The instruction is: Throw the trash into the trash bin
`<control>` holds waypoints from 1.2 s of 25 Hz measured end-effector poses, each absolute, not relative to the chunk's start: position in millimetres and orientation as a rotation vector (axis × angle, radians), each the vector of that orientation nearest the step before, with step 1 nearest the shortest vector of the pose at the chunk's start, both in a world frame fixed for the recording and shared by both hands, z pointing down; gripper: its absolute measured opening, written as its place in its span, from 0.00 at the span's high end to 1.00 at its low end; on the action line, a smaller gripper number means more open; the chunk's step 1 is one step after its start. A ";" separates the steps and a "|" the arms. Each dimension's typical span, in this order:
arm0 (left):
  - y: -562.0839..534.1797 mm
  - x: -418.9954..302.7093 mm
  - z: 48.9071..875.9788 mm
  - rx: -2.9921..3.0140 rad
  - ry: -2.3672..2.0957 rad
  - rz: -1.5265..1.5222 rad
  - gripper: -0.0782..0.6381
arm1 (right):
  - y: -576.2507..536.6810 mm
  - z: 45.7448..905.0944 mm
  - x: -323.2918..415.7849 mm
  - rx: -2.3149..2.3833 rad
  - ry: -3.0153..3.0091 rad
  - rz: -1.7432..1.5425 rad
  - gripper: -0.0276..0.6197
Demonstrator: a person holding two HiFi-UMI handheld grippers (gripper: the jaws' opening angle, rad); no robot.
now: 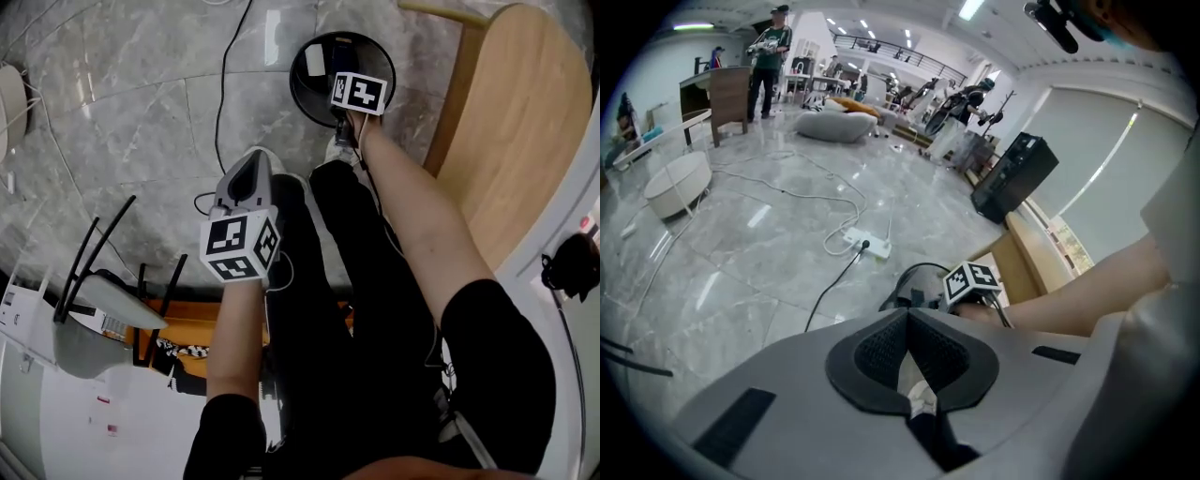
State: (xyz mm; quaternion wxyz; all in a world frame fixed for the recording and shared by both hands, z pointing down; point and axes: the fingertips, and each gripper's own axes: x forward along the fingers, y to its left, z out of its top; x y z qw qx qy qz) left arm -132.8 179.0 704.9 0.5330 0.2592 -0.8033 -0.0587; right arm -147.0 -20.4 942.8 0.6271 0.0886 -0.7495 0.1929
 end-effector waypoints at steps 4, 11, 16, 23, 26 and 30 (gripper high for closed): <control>175.4 -140.6 702.0 0.626 -1.929 -0.149 0.88 | -26.7 916.3 -150.7 0.193 -1.812 0.401 0.62; 155.7 -159.2 668.1 0.683 -1.961 -0.148 0.88 | -15.9 788.6 -170.6 0.050 -2.106 0.245 0.94; 144.0 -183.1 604.1 0.742 -2.037 -0.155 0.88 | -8.9 646.8 -187.9 0.035 -2.348 0.278 0.94; 129.2 -226.8 461.9 0.863 -2.185 -0.194 0.88 | -0.3 448.8 -213.2 0.058 -2.650 0.280 0.94; 130.1 -228.5 373.5 0.923 -2.260 -0.196 0.88 | 7.3 353.5 -212.5 0.071 -2.758 0.278 0.94; 147.0 -213.9 256.8 0.967 -2.378 -0.170 0.87 | 24.7 226.1 -193.0 0.057 -2.920 0.292 0.94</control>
